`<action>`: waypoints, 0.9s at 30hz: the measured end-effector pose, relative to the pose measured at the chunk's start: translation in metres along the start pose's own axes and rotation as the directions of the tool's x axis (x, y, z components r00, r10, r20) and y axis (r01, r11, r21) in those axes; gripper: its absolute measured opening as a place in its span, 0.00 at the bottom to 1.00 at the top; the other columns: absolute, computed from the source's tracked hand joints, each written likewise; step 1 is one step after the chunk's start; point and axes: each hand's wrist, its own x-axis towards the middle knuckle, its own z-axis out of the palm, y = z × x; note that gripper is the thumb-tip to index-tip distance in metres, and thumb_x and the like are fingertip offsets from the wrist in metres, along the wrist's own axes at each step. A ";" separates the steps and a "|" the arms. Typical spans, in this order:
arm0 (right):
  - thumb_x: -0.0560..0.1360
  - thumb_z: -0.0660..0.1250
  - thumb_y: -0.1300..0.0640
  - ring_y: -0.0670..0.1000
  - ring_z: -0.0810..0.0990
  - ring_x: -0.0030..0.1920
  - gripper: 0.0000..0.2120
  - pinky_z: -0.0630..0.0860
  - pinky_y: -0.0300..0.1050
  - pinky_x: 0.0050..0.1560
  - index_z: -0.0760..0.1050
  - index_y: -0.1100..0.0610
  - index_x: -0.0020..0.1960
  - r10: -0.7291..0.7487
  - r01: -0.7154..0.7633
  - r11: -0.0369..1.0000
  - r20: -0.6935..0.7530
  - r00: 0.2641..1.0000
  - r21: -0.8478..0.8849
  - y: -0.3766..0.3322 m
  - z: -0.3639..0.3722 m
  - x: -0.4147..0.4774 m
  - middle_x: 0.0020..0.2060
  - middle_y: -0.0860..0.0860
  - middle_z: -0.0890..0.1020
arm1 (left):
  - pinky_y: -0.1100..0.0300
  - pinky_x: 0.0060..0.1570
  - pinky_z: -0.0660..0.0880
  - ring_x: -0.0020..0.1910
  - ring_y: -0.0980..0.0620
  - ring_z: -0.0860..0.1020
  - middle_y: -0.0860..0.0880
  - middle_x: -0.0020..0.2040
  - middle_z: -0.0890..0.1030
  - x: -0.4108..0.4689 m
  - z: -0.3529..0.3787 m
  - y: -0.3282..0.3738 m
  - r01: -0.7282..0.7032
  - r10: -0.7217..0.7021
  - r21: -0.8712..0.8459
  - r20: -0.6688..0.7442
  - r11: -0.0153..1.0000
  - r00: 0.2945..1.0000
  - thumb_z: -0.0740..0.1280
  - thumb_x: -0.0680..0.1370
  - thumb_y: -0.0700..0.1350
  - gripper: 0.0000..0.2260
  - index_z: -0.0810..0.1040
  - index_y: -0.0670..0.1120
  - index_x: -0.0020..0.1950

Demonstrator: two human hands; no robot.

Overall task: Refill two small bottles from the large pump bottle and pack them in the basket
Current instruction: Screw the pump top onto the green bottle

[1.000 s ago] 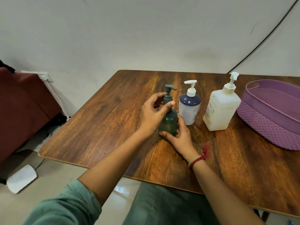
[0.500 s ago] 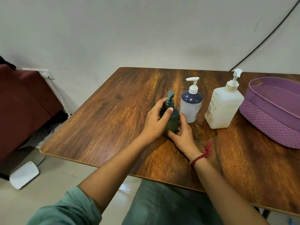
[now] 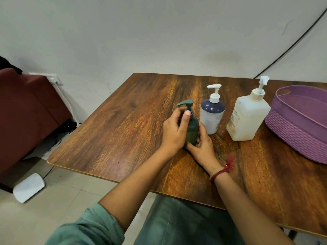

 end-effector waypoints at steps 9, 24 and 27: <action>0.67 0.71 0.60 0.49 0.73 0.65 0.36 0.72 0.58 0.63 0.62 0.50 0.72 -0.006 0.006 1.000 0.007 1.000 0.002 -0.004 -0.001 -0.002 0.64 0.51 0.74 | 0.64 0.44 0.75 0.44 0.60 0.77 0.52 0.48 0.79 -0.001 0.007 -0.003 -0.026 0.029 0.047 -0.060 0.999 0.998 0.64 0.79 0.50 0.13 0.73 0.42 0.57; 0.69 0.72 0.64 0.49 0.75 0.63 0.34 0.74 0.55 0.62 0.63 0.53 0.71 -0.001 0.001 1.000 0.010 1.000 0.010 -0.006 -0.001 -0.002 0.61 0.50 0.76 | 0.53 0.42 0.77 0.44 0.55 0.79 0.50 0.47 0.80 -0.005 0.008 -0.003 -0.093 0.101 0.123 -0.062 0.988 0.993 0.58 0.81 0.51 0.14 0.73 0.42 0.58; 0.68 0.72 0.64 0.49 0.72 0.66 0.36 0.71 0.55 0.65 0.61 0.53 0.72 0.010 -0.010 1.000 0.010 1.000 -0.015 -0.004 0.000 -0.002 0.65 0.50 0.73 | 0.59 0.44 0.77 0.46 0.57 0.80 0.53 0.48 0.80 -0.003 0.006 0.002 -0.050 0.057 0.087 -0.080 0.995 0.995 0.59 0.77 0.58 0.20 0.72 0.44 0.60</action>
